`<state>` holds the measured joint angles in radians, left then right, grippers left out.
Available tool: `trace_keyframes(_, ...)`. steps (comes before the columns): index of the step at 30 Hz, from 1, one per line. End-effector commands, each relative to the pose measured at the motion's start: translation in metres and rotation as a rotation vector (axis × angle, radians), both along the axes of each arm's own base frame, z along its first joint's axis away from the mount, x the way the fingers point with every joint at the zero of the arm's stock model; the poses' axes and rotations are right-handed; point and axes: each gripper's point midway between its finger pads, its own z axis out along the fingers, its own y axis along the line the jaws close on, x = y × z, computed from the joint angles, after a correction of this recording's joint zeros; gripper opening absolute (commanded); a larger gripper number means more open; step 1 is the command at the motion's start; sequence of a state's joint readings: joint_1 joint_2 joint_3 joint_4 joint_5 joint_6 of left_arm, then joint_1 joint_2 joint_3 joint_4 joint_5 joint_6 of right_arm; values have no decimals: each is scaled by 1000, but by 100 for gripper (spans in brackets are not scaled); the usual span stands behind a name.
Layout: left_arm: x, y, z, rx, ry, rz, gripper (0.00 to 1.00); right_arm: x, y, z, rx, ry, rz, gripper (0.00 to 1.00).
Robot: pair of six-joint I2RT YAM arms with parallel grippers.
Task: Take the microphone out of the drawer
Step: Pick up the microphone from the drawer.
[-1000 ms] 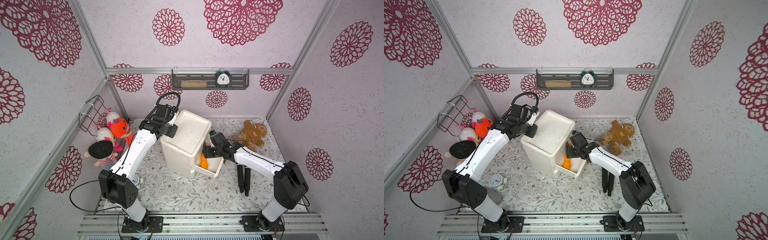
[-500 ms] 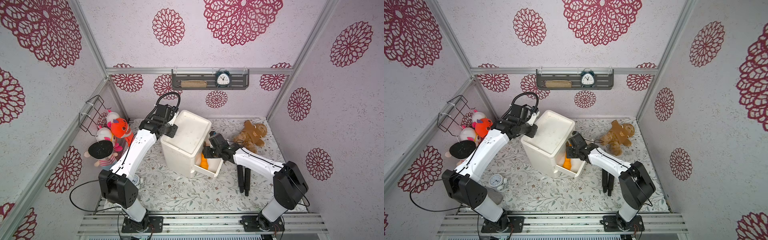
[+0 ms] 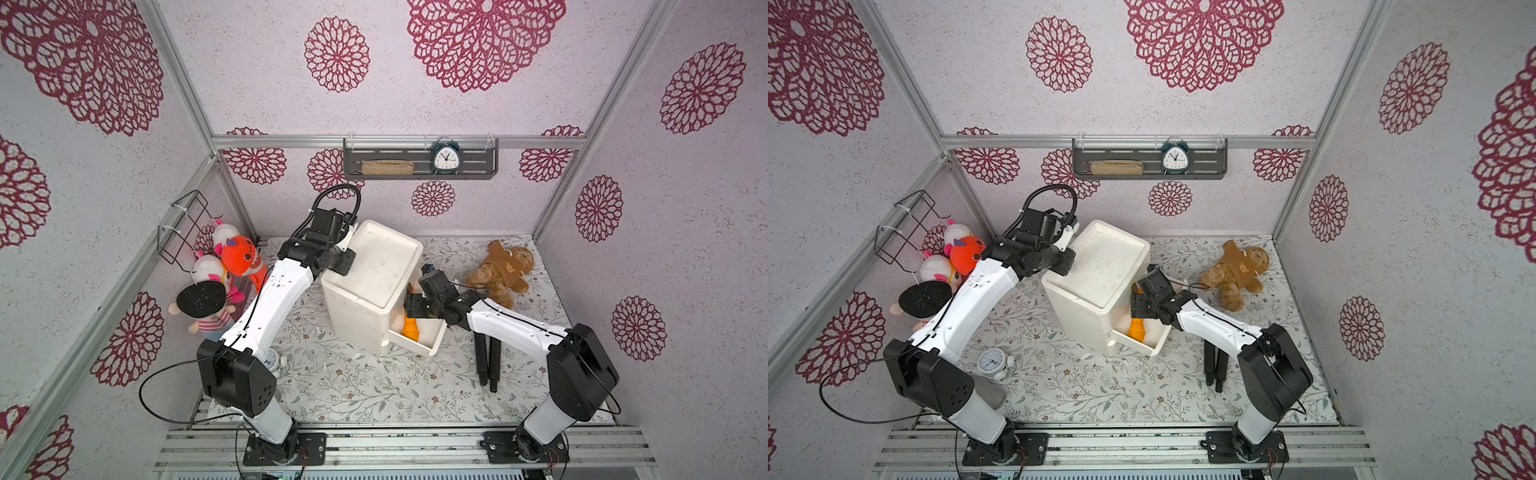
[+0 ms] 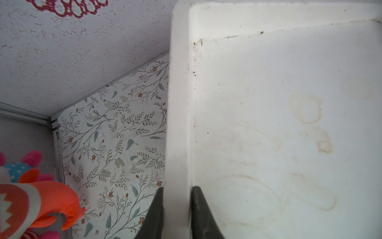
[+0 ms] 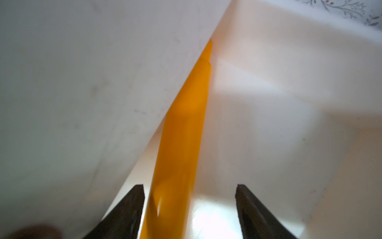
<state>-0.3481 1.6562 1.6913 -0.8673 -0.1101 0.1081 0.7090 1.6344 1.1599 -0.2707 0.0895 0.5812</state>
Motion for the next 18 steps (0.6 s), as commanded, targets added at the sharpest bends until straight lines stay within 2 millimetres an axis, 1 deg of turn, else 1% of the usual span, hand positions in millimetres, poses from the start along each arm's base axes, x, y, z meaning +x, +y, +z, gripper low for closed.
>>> trace_keyframes(1, -10, 15, -41, 126, 116, 16, 1, -8, -2, -17, 3, 49, -13, 68)
trace_keyframes(5, -10, 16, -41, 127, 115, 18, 1, -8, -7, -19, -14, 49, -35, 60)
trace_keyframes(10, -10, 16, -41, 130, 115, 20, 1, -3, -19, -11, -55, 19, -90, 47)
trace_keyframes(13, -11, 16, -41, 129, 114, 19, 1, -2, -21, -6, -55, 3, -98, 47)
trace_keyframes(14, -10, 16, -40, 127, 113, 20, 1, -1, -21, -6, -58, 2, -101, 49)
trace_keyframes(16, -10, 16, -41, 128, 114, 19, 1, 1, -21, -6, -62, 2, -104, 59)
trace_keyframes(18, -10, 16, -41, 127, 114, 18, 1, 3, -19, -5, -58, -1, -104, 63)
